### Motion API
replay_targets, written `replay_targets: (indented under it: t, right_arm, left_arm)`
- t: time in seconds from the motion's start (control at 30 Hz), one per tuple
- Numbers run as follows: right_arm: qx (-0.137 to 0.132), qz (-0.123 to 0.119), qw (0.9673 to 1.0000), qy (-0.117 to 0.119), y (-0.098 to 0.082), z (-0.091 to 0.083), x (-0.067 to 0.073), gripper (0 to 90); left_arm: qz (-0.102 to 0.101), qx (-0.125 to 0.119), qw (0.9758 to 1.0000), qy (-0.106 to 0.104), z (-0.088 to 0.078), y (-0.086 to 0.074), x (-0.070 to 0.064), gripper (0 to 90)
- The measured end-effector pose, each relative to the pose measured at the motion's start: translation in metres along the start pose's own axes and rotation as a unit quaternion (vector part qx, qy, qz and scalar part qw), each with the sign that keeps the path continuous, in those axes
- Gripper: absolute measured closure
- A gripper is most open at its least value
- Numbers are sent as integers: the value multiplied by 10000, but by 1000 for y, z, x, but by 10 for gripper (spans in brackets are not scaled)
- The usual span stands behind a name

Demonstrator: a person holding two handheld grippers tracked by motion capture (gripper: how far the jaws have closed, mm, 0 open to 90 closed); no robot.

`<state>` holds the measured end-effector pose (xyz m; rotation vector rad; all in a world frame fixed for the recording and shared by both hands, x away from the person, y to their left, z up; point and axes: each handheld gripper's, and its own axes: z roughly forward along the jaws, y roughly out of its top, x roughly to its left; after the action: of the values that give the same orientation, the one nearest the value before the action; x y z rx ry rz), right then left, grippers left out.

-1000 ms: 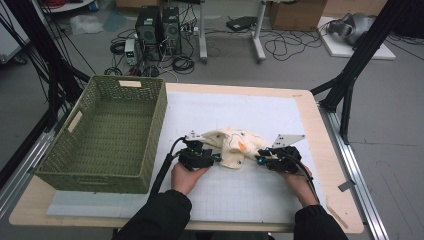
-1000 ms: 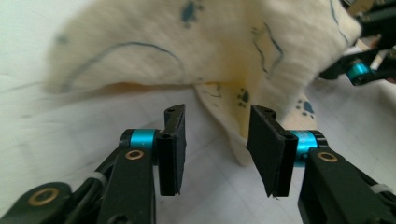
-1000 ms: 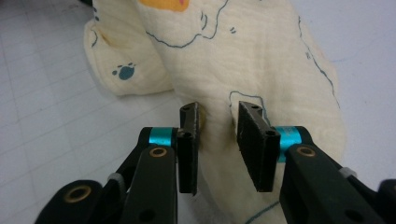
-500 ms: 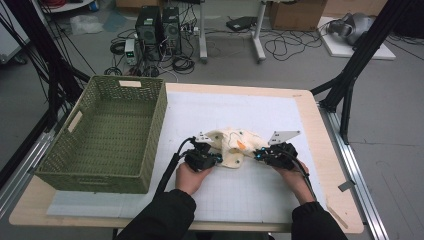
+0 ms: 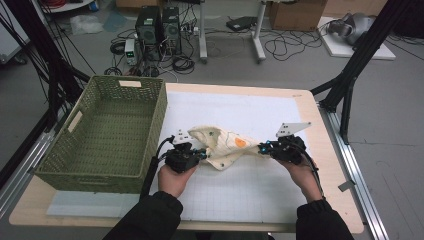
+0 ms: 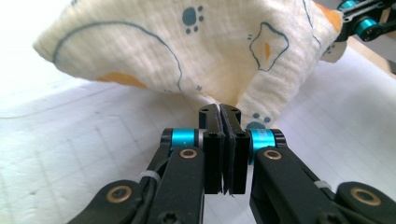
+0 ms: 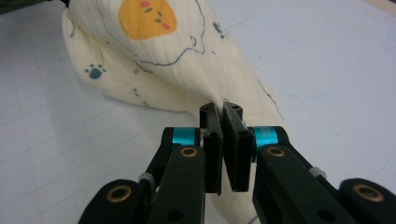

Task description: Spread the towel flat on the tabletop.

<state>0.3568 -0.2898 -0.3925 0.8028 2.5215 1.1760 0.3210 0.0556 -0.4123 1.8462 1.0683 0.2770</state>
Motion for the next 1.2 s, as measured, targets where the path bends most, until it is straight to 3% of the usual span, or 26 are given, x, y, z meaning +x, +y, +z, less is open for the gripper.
replay_targets:
  t: [0.13, 0.23, 0.3, 0.43, 0.5, 0.6, 0.73, 0.8, 1.0, 1.07, 1.2]
  right_arm:
    - [159, 131, 9996, -214, 5, 16, -14, 870]
    - [321, 330, 9982, -384, 7, 28, -29, 870]
    - [351, 398, 9974, -490, 4, 36, -36, 868]
    - [349, 534, 9972, -390, -1, 44, -41, 789]
    - [288, 489, 9979, -321, 0, 38, -36, 727]
    - [117, 361, 9991, -166, 3, 25, -26, 666]
    - [-270, 127, 9993, -243, 6, 7, -8, 650]
    - [-327, 36, 9993, -199, 4, 4, 2, 647]
    - [-145, -186, 9995, 226, -4, 25, 26, 646]
    - [-21, -346, 9988, 356, -2, 38, 33, 645]
    - [98, -445, 9976, 514, 1, 57, 40, 643]
  left_arm:
    - [-288, -69, 9993, 243, 13, 1, 10, 874]
    - [-482, -6, 9984, 307, 26, 1, 16, 872]
    - [-495, 59, 9983, 305, 33, -1, 17, 864]
    - [-287, 138, 9992, 222, 33, -3, 15, 768]
    - [-203, 133, 9995, 207, 30, -4, 14, 676]
    - [-153, 125, 9997, 135, 25, -4, 14, 623]
    - [-177, 134, 9996, 149, 23, -7, 14, 621]
    - [-166, 172, 9996, 150, 25, -10, 14, 639]
    - [-121, 291, 9995, 58, 33, -14, 12, 842]
    - [-111, 304, 9994, 72, 36, -14, 11, 869]
    - [-119, 317, 9994, 37, 39, -15, 11, 873]
